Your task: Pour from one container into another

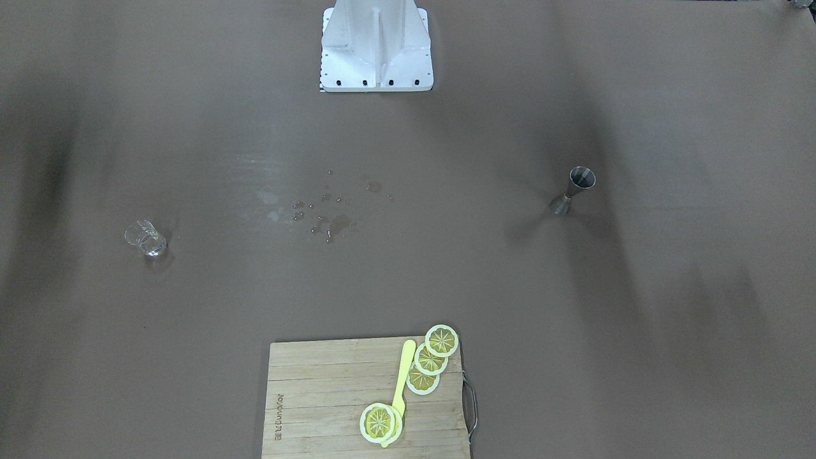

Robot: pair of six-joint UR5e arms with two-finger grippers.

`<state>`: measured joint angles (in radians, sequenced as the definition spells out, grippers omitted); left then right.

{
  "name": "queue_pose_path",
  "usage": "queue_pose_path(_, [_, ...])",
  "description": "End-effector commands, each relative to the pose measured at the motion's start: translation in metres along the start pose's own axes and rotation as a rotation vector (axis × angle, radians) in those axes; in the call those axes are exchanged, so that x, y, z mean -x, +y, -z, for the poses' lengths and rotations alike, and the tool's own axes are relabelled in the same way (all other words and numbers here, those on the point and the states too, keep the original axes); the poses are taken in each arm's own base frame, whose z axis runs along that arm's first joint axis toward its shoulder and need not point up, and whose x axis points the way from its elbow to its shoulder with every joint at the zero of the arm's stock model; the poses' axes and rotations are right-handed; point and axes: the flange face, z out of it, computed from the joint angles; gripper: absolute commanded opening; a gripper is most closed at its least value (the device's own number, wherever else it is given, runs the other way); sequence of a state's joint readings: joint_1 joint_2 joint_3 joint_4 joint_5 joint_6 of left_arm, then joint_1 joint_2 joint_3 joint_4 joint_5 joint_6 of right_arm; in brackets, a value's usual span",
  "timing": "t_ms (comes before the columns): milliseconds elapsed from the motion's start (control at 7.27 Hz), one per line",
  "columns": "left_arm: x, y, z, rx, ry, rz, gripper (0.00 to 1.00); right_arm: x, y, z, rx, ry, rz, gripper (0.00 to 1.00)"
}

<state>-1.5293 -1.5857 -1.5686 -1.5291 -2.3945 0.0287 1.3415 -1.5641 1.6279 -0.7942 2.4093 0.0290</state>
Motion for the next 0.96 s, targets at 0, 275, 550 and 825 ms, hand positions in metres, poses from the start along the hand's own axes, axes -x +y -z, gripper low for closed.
queue_pose_path(0, [0.001,0.001,0.0,-0.001,0.0,-0.001,0.99,0.016,0.017,-0.012,-0.057,-0.015,0.034,1.0])
queue_pose_path(275, [0.006,0.01,-0.004,0.006,0.0,0.009,0.99,0.033,0.046,-0.031,-0.109,-0.069,0.102,1.0])
queue_pose_path(550, [0.008,0.011,-0.005,0.008,0.0,0.008,0.99,0.055,0.062,-0.057,-0.146,-0.144,0.203,1.0])
queue_pose_path(825, [0.007,0.01,-0.005,0.008,0.0,0.008,0.99,0.06,0.081,-0.079,-0.155,-0.188,0.247,1.0])
